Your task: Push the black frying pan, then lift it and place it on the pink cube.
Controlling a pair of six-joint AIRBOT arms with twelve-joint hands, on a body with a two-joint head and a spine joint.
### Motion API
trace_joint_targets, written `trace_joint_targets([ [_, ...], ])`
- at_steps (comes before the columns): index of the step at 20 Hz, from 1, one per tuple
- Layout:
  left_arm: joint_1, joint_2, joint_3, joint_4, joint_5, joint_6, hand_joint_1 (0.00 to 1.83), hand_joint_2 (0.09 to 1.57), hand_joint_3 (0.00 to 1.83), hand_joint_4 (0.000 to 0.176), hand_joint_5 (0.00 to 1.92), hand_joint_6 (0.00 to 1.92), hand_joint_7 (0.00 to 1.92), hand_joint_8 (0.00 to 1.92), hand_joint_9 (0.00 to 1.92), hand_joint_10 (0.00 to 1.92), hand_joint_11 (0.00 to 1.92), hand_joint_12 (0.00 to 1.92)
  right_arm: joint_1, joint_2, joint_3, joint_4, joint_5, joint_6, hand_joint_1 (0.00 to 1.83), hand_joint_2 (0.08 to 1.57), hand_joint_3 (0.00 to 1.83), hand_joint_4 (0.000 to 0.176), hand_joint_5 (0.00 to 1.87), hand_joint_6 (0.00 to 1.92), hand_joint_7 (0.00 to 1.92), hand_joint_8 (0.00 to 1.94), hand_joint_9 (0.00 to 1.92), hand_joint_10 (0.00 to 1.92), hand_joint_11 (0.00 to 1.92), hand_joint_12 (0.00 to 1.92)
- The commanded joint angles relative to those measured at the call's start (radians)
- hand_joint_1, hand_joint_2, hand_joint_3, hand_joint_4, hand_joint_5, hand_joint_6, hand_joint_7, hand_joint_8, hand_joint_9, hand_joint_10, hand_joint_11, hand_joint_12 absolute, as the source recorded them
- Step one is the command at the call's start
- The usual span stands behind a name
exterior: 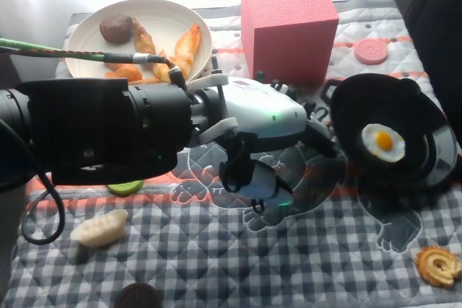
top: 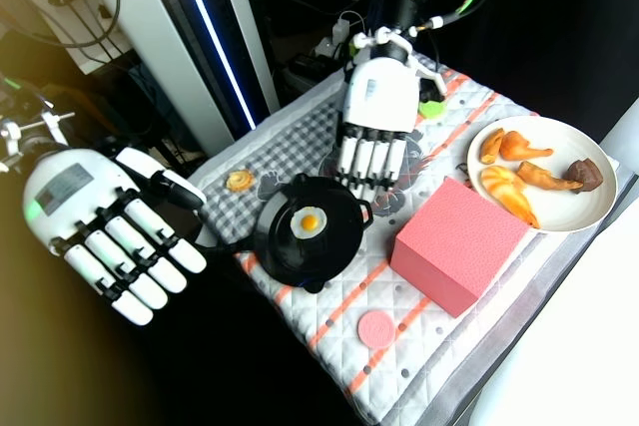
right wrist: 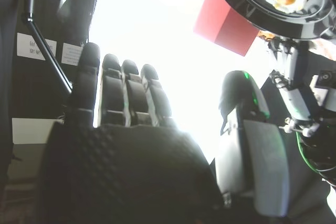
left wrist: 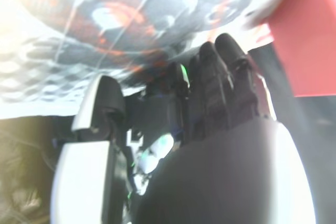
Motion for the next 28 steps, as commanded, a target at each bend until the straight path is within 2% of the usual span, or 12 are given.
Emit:
trace_joint_targets([
  [1, 0.002, 0.006, -0.004, -0.01, -0.081, -0.005, 0.87, 1.25, 0.02, 0.0, 0.39, 0.0, 0.29, 0.0, 0.3, 0.0, 0.0, 0.88, 0.002, 0.003, 0.007, 0.001, 0.124, 0.003, 0.26, 1.26, 0.0, 0.0, 0.0, 0.0, 0.0, 0.0, 0.0, 0.0, 0.0, 0.16],
  [4, 0.008, 0.034, -0.005, -0.033, -0.062, -0.005, 0.83, 1.26, 0.01, 0.0, 0.42, 0.01, 0.36, 0.01, 0.33, 0.01, 0.0, 0.8, 0.0, 0.003, 0.007, 0.001, 0.124, 0.01, 0.29, 1.27, 0.0, 0.0, 0.0, 0.0, 0.0, 0.0, 0.0, 0.0, 0.0, 0.2],
  [7, 0.02, 0.098, -0.027, -0.075, -0.06, -0.005, 0.76, 1.3, 0.02, 0.0, 0.48, 0.01, 0.41, 0.01, 0.37, 0.01, 0.0, 0.95, -0.01, 0.006, 0.006, -0.006, 0.123, 0.036, 0.38, 1.25, 0.0, 0.0, 0.0, 0.0, 0.0, 0.0, 0.0, 0.0, 0.0, 0.35],
  [9, 0.02, 0.139, -0.051, -0.08, -0.07, -0.005, 0.74, 1.29, 0.01, 0.0, 0.51, 0.01, 0.44, 0.01, 0.42, 0.02, 0.0, 1.14, -0.019, 0.016, 0.002, -0.013, 0.111, 0.043, 0.46, 1.21, 0.0, 0.0, 0.0, 0.0, 0.0, 0.0, 0.0, 0.0, 0.0, 0.15],
  [11, 0.018, 0.176, -0.065, -0.114, -0.097, -0.005, 0.79, 1.29, 0.0, 0.0, 0.52, 0.02, 0.46, 0.01, 0.47, 0.04, 0.0, 1.39, -0.041, 0.032, -0.006, -0.015, 0.108, 0.043, 0.49, 1.2, 0.0, 0.0, 0.0, 0.0, 0.0, 0.0, 0.0, 0.0, 0.0, 0.07],
  [14, 0.002, 0.244, -0.093, -0.159, -0.148, -0.005, 0.78, 1.33, 0.01, 0.0, 0.55, 0.02, 0.47, 0.01, 0.52, 0.06, 0.0, 1.36, -0.078, 0.06, -0.017, -0.017, 0.085, 0.043, 0.6, 1.16, 0.0, 0.0, 0.0, 0.0, 0.0, 0.0, 0.0, 0.0, 0.0, 0.01],
  [17, -0.019, 0.292, -0.106, -0.184, -0.165, -0.006, 0.87, 1.3, 0.0, 0.0, 0.59, 0.03, 0.52, 0.02, 0.56, 0.07, 0.0, 1.46, -0.083, 0.077, -0.006, -0.055, -0.007, 0.043, 0.64, 1.15, 0.0, 0.0, 0.0, 0.0, 0.0, 0.0, 0.0, 0.0, 0.0, 0.0],
  [20, -0.019, 0.316, -0.104, -0.226, -0.174, -0.006, 0.85, 1.31, 0.0, 0.0, 0.58, 0.01, 0.49, 0.0, 0.5, 0.04, 0.0, 1.37, -0.082, 0.077, 0.017, -0.076, -0.091, 0.041, 0.71, 1.14, 0.0, 0.0, 0.0, 0.0, 0.0, 0.0, 0.0, 0.0, 0.0, 0.0],
  [23, -0.018, 0.335, -0.104, -0.271, -0.204, -0.007, 0.58, 1.39, 0.03, 0.006, 0.51, 0.01, 0.43, 0.0, 0.45, 0.02, 0.0, 1.45, -0.077, 0.068, 0.043, -0.076, -0.168, 0.022, 0.72, 1.13, 0.0, 0.0, 0.0, 0.0, 0.0, 0.0, 0.0, 0.0, 0.0, 0.0],
  [24, -0.017, 0.337, -0.104, -0.275, -0.205, -0.007, 0.58, 1.39, 0.03, 0.006, 0.51, 0.01, 0.43, 0.0, 0.45, 0.02, 0.0, 1.45, -0.073, 0.065, 0.047, -0.076, -0.177, 0.022, 0.72, 1.13, 0.0, 0.0, 0.0, 0.0, 0.0, 0.0, 0.0, 0.0, 0.0, 0.0],
  [25, -0.013, 0.341, -0.104, -0.288, -0.208, -0.007, 0.6, 1.39, 0.01, 0.007, 0.5, 0.01, 0.42, 0.0, 0.44, 0.01, 0.0, 1.54, -0.054, 0.053, 0.059, -0.076, -0.209, 0.018, 0.74, 1.13, 0.0, 0.0, 0.0, 0.0, 0.0, 0.0, 0.0, 0.0, 0.0, 0.0],
  [28, 0.005, 0.36, -0.104, -0.339, -0.243, -0.007, 0.64, 1.38, 0.01, 0.02, 0.5, 0.0, 0.4, 0.0, 0.43, 0.01, 0.0, 1.5, 0.025, 0.014, 0.093, -0.076, -0.316, -0.048, 0.74, 1.13, 0.0, 0.0, 0.0, 0.0, 0.0, 0.0, 0.0, 0.0, 0.0, 0.0],
])
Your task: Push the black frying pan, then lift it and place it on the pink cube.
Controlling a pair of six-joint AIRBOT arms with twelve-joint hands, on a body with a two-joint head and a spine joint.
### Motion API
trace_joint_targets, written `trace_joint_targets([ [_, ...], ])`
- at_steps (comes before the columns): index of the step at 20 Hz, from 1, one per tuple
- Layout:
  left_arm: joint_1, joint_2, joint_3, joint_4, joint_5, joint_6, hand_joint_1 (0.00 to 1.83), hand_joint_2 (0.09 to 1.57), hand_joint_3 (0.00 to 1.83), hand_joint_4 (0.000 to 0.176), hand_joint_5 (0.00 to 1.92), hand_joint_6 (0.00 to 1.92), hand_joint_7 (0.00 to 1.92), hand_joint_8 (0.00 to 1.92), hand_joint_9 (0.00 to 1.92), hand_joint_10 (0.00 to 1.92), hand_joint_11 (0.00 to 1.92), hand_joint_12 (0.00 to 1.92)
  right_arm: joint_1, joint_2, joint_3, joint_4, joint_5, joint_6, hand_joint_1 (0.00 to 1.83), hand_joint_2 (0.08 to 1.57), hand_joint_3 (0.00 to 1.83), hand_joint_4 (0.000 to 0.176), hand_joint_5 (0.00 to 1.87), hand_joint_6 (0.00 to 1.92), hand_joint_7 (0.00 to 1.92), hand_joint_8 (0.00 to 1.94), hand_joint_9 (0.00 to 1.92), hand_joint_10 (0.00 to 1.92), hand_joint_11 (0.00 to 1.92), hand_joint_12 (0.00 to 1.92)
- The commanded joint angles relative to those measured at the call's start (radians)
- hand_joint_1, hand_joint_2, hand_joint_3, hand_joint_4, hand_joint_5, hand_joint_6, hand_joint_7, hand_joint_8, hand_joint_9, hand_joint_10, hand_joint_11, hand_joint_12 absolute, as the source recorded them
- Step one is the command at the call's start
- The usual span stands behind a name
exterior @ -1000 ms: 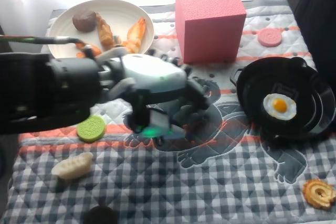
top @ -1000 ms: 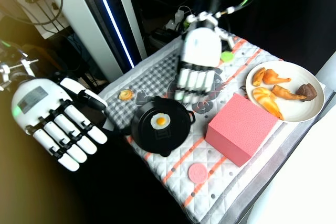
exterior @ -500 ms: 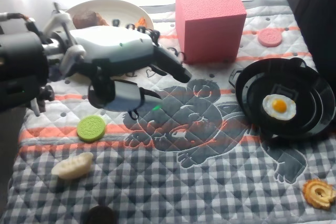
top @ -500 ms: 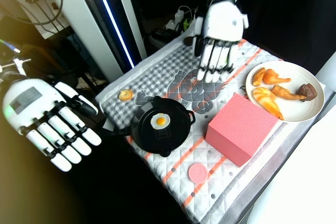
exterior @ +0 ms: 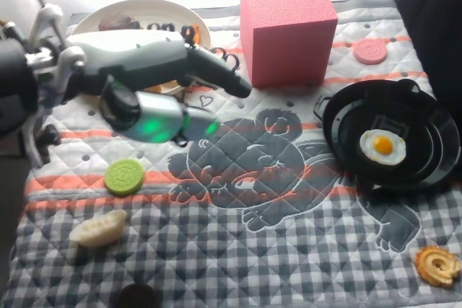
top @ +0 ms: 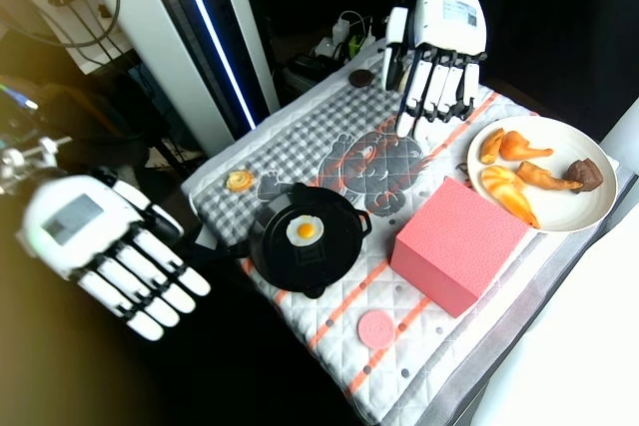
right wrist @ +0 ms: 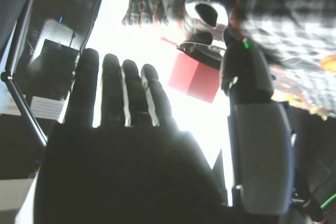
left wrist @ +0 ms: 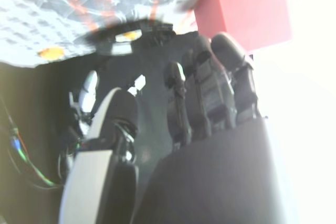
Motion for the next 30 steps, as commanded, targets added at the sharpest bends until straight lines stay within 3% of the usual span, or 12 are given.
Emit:
trace_joint_targets([
  [1, -0.001, 0.02, 0.0, -0.039, -0.116, -0.008, 0.69, 1.37, 0.0, 0.021, 0.5, 0.0, 0.41, 0.0, 0.43, 0.01, 0.0, 1.41, 0.024, -0.005, 0.018, 0.009, 0.044, -0.013, 0.72, 1.14, 0.0, 0.0, 0.0, 0.0, 0.0, 0.0, 0.0, 0.0, 0.0, 0.0],
  [3, 0.005, 0.036, -0.004, -0.053, -0.123, -0.008, 0.66, 1.38, 0.0, 0.002, 0.48, 0.01, 0.39, 0.0, 0.39, 0.01, 0.0, 1.27, 0.061, -0.035, 0.045, 0.011, -0.009, -0.033, 0.7, 1.14, 0.0, 0.0, 0.0, 0.0, 0.0, 0.0, 0.0, 0.0, 0.0, 0.0],
  [6, 0.011, 0.054, -0.011, -0.072, -0.134, -0.009, 0.83, 1.32, 0.0, 0.0, 0.52, 0.02, 0.44, 0.02, 0.47, 0.04, 0.0, 1.45, 0.103, -0.074, 0.079, 0.019, -0.064, -0.057, 0.71, 1.15, 0.0, 0.0, 0.0, 0.0, 0.0, 0.0, 0.0, 0.0, 0.0, 0.0],
  [7, 0.016, 0.056, -0.011, -0.079, -0.139, -0.009, 0.93, 1.27, 0.0, 0.0, 0.55, 0.02, 0.46, 0.01, 0.54, 0.06, 0.11, 1.5, 0.116, -0.087, 0.091, 0.019, -0.081, -0.057, 0.76, 1.14, 0.0, 0.005, 0.0, 0.0, 0.0, 0.0, 0.0, 0.0, 0.0, 0.0],
  [10, 0.031, 0.061, -0.014, -0.091, -0.14, -0.009, 0.99, 1.23, 0.0, 0.0, 0.56, 0.02, 0.46, 0.0, 0.51, 0.04, 0.0, 1.41, 0.154, -0.13, 0.131, 0.02, -0.13, -0.058, 0.78, 1.14, 0.0, 0.0, 0.0, 0.0, 0.0, 0.0, 0.0, 0.0, 0.0, 0.0],
  [13, 0.055, 0.07, -0.016, -0.106, -0.14, -0.009, 0.9, 1.28, 0.01, 0.0, 0.54, 0.0, 0.45, 0.0, 0.47, 0.01, 0.0, 1.28, 0.208, -0.172, 0.181, 0.029, -0.173, -0.066, 0.79, 1.15, 0.0, 0.0, 0.0, 0.0, 0.0, 0.0, 0.0, 0.0, 0.01, 0.0],
  [16, 0.074, 0.076, -0.016, -0.131, -0.158, -0.009, 0.82, 1.32, 0.02, 0.0, 0.51, 0.0, 0.44, 0.0, 0.47, 0.01, 0.0, 1.3, 0.312, -0.204, 0.214, 0.095, -0.244, -0.244, 0.76, 1.17, 0.01, 0.0, 0.0, 0.0, 0.0, 0.0, 0.0, 0.0, 0.0, 0.0],
  [26, 0.108, 0.077, -0.01, -0.172, -0.177, -0.009, 0.74, 1.33, 0.0, 0.001, 0.51, 0.01, 0.43, 0.0, 0.45, 0.0, 0.0, 1.26, 0.4, -0.278, 0.312, 0.101, -0.324, -0.249, 0.76, 1.2, 0.01, 0.0, 0.0, 0.0, 0.0, 0.0, 0.01, 0.0, 0.04, 0.02],
  [27, 0.111, 0.077, -0.009, -0.178, -0.181, -0.009, 0.77, 1.33, 0.0, 0.0, 0.52, 0.01, 0.44, 0.01, 0.45, 0.0, 0.0, 1.28, 0.4, -0.287, 0.32, 0.107, -0.331, -0.249, 0.78, 1.22, 0.0, 0.0, 0.08, 0.01, 0.08, 0.0, 0.08, 0.0, 0.01, 0.36],
  [28, 0.115, 0.078, -0.009, -0.183, -0.184, -0.009, 0.79, 1.32, 0.0, 0.0, 0.53, 0.01, 0.45, 0.01, 0.46, 0.01, 0.0, 1.31, 0.4, -0.296, 0.329, 0.112, -0.337, -0.249, 0.78, 1.23, 0.0, 0.0, 0.15, 0.02, 0.17, 0.01, 0.18, 0.04, 0.0, 0.92],
  [29, 0.118, 0.079, -0.009, -0.185, -0.185, -0.009, 0.77, 1.32, 0.0, 0.0, 0.53, 0.01, 0.45, 0.0, 0.48, 0.01, 0.0, 1.36, 0.4, -0.311, 0.343, 0.122, -0.349, -0.249, 0.8, 1.22, 0.0, 0.0, 0.36, 0.26, 0.43, 0.04, 0.33, 0.2, 0.0, 1.29],
  [30, 0.12, 0.079, -0.009, -0.186, -0.186, -0.009, 0.76, 1.32, 0.0, 0.0, 0.53, 0.01, 0.45, 0.0, 0.47, 0.01, 0.0, 1.34, 0.399, -0.318, 0.35, 0.128, -0.354, -0.249, 0.82, 1.23, 0.01, 0.0, 0.33, 0.75, 0.57, 0.09, 0.33, 0.47, 0.0, 1.45],
])
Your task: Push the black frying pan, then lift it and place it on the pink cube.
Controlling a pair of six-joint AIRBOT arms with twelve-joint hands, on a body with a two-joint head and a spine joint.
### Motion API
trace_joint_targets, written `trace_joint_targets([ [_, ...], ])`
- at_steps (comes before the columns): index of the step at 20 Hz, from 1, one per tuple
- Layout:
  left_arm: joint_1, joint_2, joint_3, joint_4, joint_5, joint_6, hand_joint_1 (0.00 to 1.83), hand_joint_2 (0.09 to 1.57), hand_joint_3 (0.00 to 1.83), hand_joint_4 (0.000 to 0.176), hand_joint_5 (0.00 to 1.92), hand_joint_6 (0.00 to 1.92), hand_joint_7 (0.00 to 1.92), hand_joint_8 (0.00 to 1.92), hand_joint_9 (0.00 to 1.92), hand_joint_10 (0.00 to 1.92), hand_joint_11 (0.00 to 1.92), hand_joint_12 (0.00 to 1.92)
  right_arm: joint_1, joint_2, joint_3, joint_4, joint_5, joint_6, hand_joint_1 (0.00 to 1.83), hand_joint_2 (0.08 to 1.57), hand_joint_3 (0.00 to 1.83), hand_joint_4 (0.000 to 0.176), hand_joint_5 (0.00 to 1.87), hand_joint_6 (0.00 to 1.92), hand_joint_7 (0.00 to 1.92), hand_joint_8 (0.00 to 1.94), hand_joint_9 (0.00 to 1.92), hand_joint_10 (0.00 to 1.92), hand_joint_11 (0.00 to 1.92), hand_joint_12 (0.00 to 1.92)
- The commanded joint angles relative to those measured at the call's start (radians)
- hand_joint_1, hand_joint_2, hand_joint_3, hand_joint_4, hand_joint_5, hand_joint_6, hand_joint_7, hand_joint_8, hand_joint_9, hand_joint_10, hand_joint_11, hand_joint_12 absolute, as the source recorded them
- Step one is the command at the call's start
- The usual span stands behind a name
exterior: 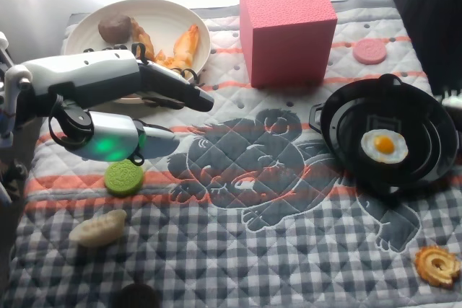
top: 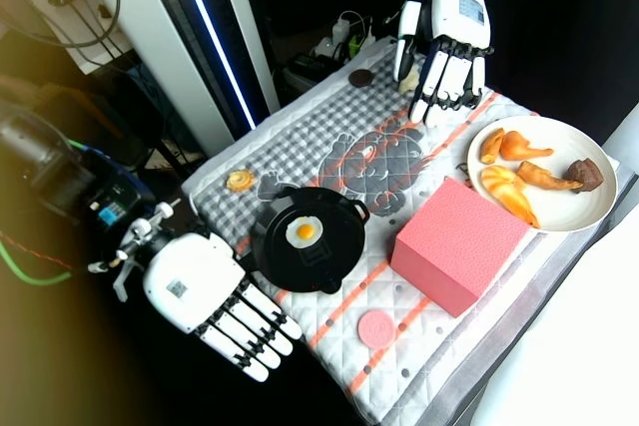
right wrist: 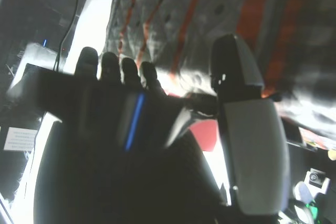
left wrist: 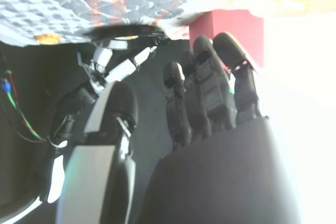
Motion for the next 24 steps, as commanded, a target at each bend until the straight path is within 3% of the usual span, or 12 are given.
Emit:
trace_joint_targets([
  [1, -0.003, 0.008, 0.005, -0.022, -0.105, -0.007, 0.76, 1.32, 0.0, 0.0, 0.53, 0.01, 0.45, 0.0, 0.47, 0.01, 0.0, 1.33, 0.012, -0.008, 0.007, -0.009, 0.075, 0.009, 1.03, 1.31, 0.01, 0.0, 0.54, 1.5, 0.62, 1.18, 0.32, 1.18, 0.04, 1.8],
  [2, -0.001, 0.008, 0.005, -0.025, -0.108, -0.007, 0.78, 1.31, 0.0, 0.0, 0.54, 0.01, 0.46, 0.0, 0.48, 0.01, 0.0, 1.35, 0.012, -0.015, 0.012, -0.005, 0.073, 0.009, 1.05, 1.33, 0.02, 0.024, 0.55, 1.63, 0.64, 1.54, 0.48, 1.77, 0.43, 1.9],
  [3, 0.001, 0.008, 0.005, -0.028, -0.111, -0.007, 0.76, 1.32, 0.0, 0.0, 0.54, 0.01, 0.46, 0.0, 0.49, 0.01, 0.0, 1.38, 0.012, -0.02, 0.016, -0.001, 0.072, 0.009, 0.94, 1.34, 0.02, 0.0, 0.58, 1.66, 0.71, 1.85, 0.65, 1.89, 0.69, 1.92],
  [4, 0.006, 0.008, 0.006, -0.033, -0.115, -0.007, 0.77, 1.32, 0.0, 0.0, 0.55, 0.01, 0.47, 0.01, 0.5, 0.01, 0.0, 1.39, 0.012, -0.024, 0.02, 0.001, 0.072, 0.009, 1.07, 1.31, 0.0, 0.014, 0.78, 1.87, 0.87, 1.92, 1.01, 1.91, 1.07, 1.92],
  [5, 0.011, 0.008, 0.006, -0.038, -0.118, -0.007, 0.76, 1.32, 0.0, 0.0, 0.54, 0.01, 0.47, 0.0, 0.49, 0.01, 0.0, 1.36, 0.012, -0.029, 0.024, 0.005, 0.072, 0.009, 1.26, 1.28, 0.0, 0.033, 1.0, 1.91, 1.09, 1.94, 1.24, 1.92, 1.3, 1.92],
  [6, 0.015, 0.008, 0.007, -0.043, -0.121, -0.007, 0.75, 1.32, 0.0, 0.0, 0.54, 0.0, 0.46, 0.0, 0.49, 0.01, 0.0, 1.35, 0.012, -0.032, 0.027, 0.008, 0.072, 0.009, 1.34, 1.27, 0.0, 0.0, 1.17, 1.92, 1.26, 1.94, 1.4, 1.92, 1.46, 1.92],
  [7, 0.019, 0.008, 0.008, -0.049, -0.125, -0.007, 0.76, 1.33, 0.0, 0.0, 0.54, 0.0, 0.44, 0.0, 0.47, 0.0, 0.0, 1.37, 0.012, -0.032, 0.027, 0.01, 0.077, 0.009, 1.49, 1.25, 0.0, 0.0, 1.33, 1.92, 1.45, 1.94, 1.57, 1.92, 1.6, 1.92],
  [8, 0.03, 0.008, 0.01, -0.063, -0.133, -0.007, 0.74, 1.35, 0.01, 0.0, 0.53, 0.0, 0.42, 0.0, 0.47, 0.0, 0.0, 1.41, 0.012, -0.032, 0.02, 0.01, 0.098, 0.009, 1.52, 1.27, 0.0, 0.0, 1.37, 1.92, 1.54, 1.94, 1.62, 1.92, 1.63, 1.92],
  [13, 0.038, 0.009, 0.011, -0.071, -0.136, -0.007, 0.76, 1.35, 0.0, 0.0, 0.54, 0.0, 0.42, 0.0, 0.47, 0.01, 0.0, 1.43, 0.012, -0.016, -0.039, 0.011, 0.222, 0.009, 1.46, 1.31, 0.01, 0.0, 1.36, 1.92, 1.54, 1.94, 1.61, 1.92, 1.58, 1.92],
  [19, 0.071, 0.013, 0.018, -0.11, -0.16, -0.007, 0.81, 1.33, 0.0, 0.0, 0.55, 0.01, 0.45, 0.01, 0.48, 0.02, 0.0, 1.36, -0.017, 0.028, -0.121, 0.009, 0.426, 0.014, 1.5, 1.31, 0.0, 0.0, 1.25, 1.92, 1.47, 1.94, 1.59, 1.92, 1.57, 1.92],
  [23, 0.073, 0.013, 0.018, -0.112, -0.165, -0.007, 0.78, 1.34, 0.0, 0.0, 0.53, 0.0, 0.44, 0.0, 0.49, 0.02, 0.0, 1.44, -0.051, 0.039, -0.145, -0.008, 0.537, 0.097, 1.41, 1.35, 0.02, 0.0, 1.23, 1.92, 1.54, 1.94, 1.67, 1.92, 1.68, 1.92],
  [24, 0.073, 0.013, 0.018, -0.112, -0.168, -0.007, 0.78, 1.34, 0.0, 0.008, 0.53, 0.01, 0.44, 0.0, 0.49, 0.01, 0.0, 1.42, -0.057, 0.045, -0.151, -0.013, 0.564, 0.115, 1.39, 1.35, 0.02, 0.0, 1.24, 1.92, 1.56, 1.94, 1.68, 1.92, 1.69, 1.92],
])
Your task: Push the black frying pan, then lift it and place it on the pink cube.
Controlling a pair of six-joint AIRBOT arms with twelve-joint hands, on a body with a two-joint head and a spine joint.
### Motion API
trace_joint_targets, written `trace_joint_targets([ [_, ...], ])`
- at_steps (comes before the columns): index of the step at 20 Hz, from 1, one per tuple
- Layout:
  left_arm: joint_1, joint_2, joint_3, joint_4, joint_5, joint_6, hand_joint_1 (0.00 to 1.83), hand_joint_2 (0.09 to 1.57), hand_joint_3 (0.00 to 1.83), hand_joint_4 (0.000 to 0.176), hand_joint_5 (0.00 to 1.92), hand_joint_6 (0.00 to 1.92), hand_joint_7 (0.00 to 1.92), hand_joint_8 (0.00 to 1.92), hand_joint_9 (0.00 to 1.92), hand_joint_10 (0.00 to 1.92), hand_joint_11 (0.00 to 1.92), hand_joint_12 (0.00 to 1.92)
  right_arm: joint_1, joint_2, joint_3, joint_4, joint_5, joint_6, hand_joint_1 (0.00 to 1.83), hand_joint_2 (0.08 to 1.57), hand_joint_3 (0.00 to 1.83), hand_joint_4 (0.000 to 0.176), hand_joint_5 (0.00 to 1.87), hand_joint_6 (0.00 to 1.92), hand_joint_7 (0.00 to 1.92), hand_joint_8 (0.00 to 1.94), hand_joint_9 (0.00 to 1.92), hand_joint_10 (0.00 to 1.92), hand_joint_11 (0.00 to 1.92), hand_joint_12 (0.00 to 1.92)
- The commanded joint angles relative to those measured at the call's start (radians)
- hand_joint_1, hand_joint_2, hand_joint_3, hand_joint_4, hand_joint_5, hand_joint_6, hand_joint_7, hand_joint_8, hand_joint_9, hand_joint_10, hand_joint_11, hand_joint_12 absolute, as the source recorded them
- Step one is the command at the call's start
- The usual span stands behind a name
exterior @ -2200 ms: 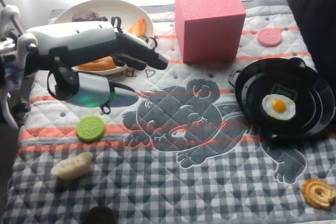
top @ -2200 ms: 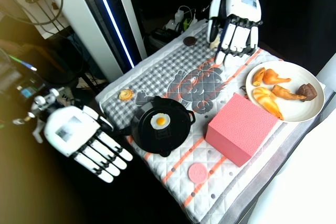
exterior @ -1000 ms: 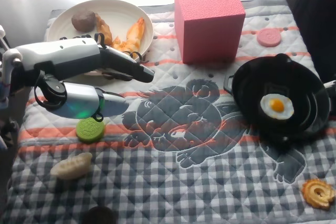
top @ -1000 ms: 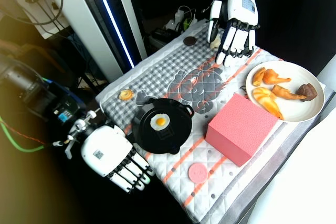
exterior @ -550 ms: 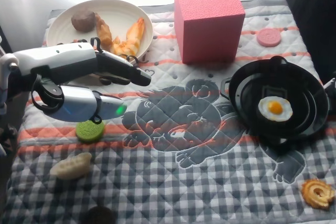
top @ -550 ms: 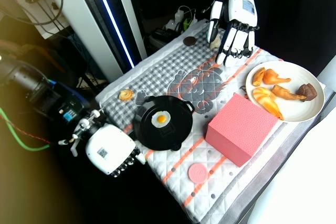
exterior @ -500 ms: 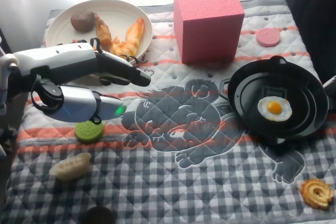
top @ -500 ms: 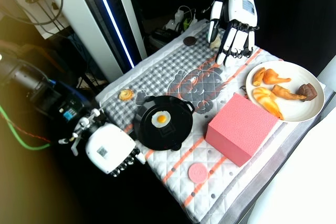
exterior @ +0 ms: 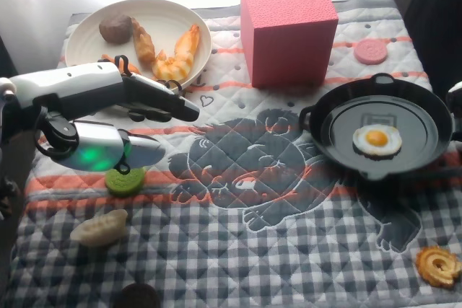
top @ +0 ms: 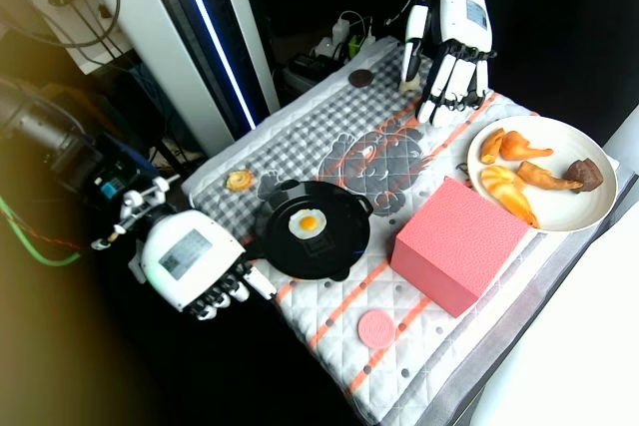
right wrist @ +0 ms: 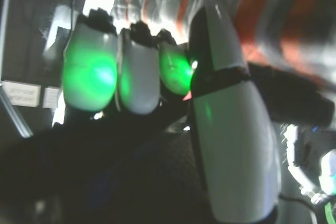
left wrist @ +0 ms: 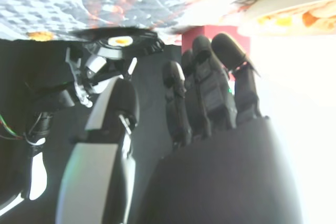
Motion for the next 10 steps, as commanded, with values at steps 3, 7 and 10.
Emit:
trace_joint_targets([
  [3, -0.006, 0.009, 0.0, -0.023, -0.111, -0.007, 0.83, 1.34, 0.0, 0.0, 0.52, 0.0, 0.43, 0.0, 0.48, 0.01, 0.0, 1.42, -0.013, 0.016, -0.011, -0.041, 0.194, 0.058, 1.46, 1.34, 0.01, 0.0, 1.2, 1.92, 1.55, 1.94, 1.67, 1.92, 1.64, 1.92],
  [7, 0.002, 0.009, -0.001, -0.033, -0.123, -0.007, 0.79, 1.34, 0.0, 0.002, 0.53, 0.0, 0.44, 0.0, 0.49, 0.01, 0.0, 1.44, -0.022, 0.023, -0.026, -0.084, 0.262, 0.109, 1.47, 1.33, 0.0, 0.0, 1.23, 1.92, 1.53, 1.94, 1.64, 1.92, 1.64, 1.92],
  [10, 0.005, 0.011, -0.001, -0.037, -0.127, -0.007, 0.79, 1.34, 0.0, 0.0, 0.53, 0.0, 0.43, 0.0, 0.48, 0.0, 0.0, 1.39, -0.022, 0.048, -0.056, -0.11, 0.31, 0.11, 1.47, 1.33, 0.0, 0.0, 1.22, 1.92, 1.49, 1.94, 1.62, 1.92, 1.64, 1.92],
])
